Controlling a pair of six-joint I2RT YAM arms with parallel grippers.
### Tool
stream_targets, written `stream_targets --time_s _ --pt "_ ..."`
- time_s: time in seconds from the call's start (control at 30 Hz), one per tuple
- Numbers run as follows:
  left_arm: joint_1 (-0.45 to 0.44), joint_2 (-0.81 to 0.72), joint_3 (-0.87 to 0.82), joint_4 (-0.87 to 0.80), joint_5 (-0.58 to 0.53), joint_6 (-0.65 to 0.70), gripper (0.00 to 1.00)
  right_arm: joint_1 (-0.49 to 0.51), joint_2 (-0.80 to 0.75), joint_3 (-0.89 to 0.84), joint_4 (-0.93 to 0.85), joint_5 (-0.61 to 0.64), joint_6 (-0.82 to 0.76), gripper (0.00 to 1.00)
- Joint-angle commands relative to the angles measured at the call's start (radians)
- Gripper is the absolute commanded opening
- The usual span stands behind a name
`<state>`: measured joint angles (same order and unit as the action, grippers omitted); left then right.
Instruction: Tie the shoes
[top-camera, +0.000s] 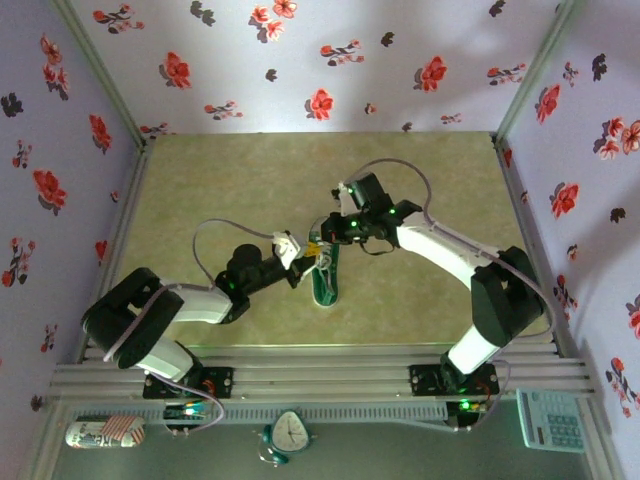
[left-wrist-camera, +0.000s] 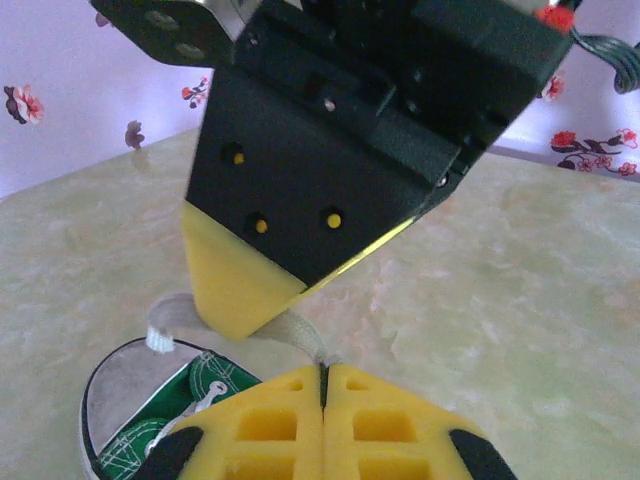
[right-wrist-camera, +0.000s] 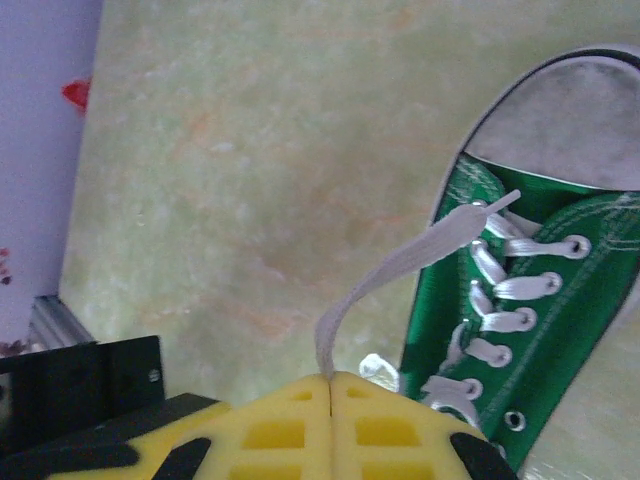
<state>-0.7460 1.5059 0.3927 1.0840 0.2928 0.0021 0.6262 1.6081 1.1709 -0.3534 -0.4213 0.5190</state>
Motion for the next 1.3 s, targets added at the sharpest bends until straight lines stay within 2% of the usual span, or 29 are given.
stream_targets --time_s 0.0,0.2,0.5,0.7,0.77,0.93,1.07,1.2,1.27 --pt "0.008 -0.001 0.015 0.019 -0.028 -0.028 0.00 -0.006 -0.037 -0.037 -0.041 0.095 -0.032 0.00" --pt "0.008 0.031 0.023 0.019 -0.035 -0.059 0.00 -0.001 -0.105 -0.146 -0.002 0.163 0.018 0.06" --pt "0.007 0.037 0.006 0.028 -0.030 -0.076 0.00 0.049 -0.182 -0.241 -0.016 0.384 0.026 0.07" --pt "0.008 0.041 0.009 0.024 -0.021 -0.080 0.00 0.079 -0.179 -0.215 -0.128 0.338 0.010 0.35" --pt "0.008 0.040 0.012 0.025 -0.020 -0.084 0.00 0.078 -0.214 -0.228 -0.152 0.355 0.001 0.39" --pt "0.011 0.042 0.035 0.005 -0.031 -0.131 0.00 0.069 -0.327 -0.266 -0.157 0.528 -0.106 0.42" --pt "0.019 0.033 0.069 -0.059 -0.043 -0.187 0.00 0.063 -0.331 -0.309 -0.049 0.491 -0.310 0.43" --pt "0.026 0.017 0.086 -0.104 -0.048 -0.241 0.00 0.029 -0.312 -0.339 0.055 0.394 -0.352 0.52" --pt "0.030 0.010 0.096 -0.130 -0.053 -0.275 0.00 0.014 -0.287 -0.341 0.068 0.357 -0.361 0.53"
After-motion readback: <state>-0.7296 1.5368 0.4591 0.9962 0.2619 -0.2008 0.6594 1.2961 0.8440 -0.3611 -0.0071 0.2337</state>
